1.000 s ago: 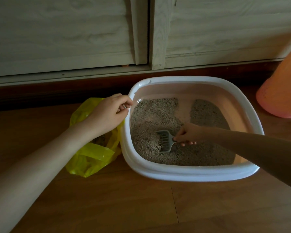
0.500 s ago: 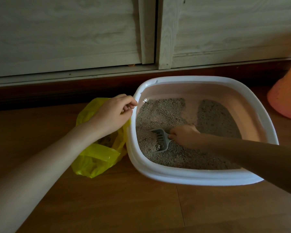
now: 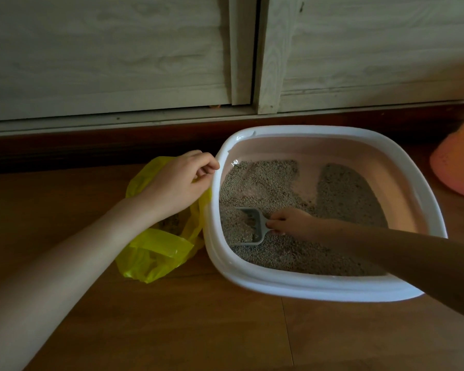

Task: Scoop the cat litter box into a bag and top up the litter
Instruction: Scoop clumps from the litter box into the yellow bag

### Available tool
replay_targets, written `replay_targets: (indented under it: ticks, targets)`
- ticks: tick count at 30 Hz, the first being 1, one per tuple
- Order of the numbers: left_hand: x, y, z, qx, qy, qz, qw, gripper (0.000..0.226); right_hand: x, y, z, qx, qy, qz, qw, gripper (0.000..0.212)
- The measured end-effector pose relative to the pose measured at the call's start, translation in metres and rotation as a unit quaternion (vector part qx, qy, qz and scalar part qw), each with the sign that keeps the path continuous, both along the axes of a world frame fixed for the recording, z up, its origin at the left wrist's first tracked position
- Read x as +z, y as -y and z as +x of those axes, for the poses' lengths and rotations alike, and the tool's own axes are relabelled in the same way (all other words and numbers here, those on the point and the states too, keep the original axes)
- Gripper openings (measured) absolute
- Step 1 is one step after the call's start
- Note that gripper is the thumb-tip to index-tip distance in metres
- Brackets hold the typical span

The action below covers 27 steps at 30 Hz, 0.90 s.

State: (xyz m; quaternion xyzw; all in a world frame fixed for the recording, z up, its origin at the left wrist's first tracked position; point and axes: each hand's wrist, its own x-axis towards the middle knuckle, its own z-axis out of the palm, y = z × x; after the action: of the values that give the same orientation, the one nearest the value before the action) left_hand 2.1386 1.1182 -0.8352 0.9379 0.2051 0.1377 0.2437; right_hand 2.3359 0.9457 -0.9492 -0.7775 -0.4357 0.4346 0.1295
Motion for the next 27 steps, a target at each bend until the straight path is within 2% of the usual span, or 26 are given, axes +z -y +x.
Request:
replay_targets:
  ticks: [12, 16, 23, 27]
  targets:
    - [0.004, 0.011, 0.007, -0.008, -0.007, 0.008, 1.0, 0.02, 0.039, 0.031, 0.024, -0.125, 0.031, 0.031, 0.991, 0.039]
    - [0.007, 0.016, 0.009, -0.021, 0.003, -0.003, 1.0, 0.019, 0.053, 0.038, 0.027, -0.108, 0.038, 0.029, 0.993, 0.038]
    - [0.01, 0.022, 0.009, -0.03, 0.01, -0.016, 0.999, 0.019, 0.065, 0.046, 0.03, -0.145, 0.058, 0.035, 0.987, 0.034]
    - [0.005, 0.02, 0.007, -0.039, 0.006, 0.025, 0.999, 0.017, 0.071, 0.049, 0.029, -0.139, 0.065, 0.032, 0.988, 0.035]
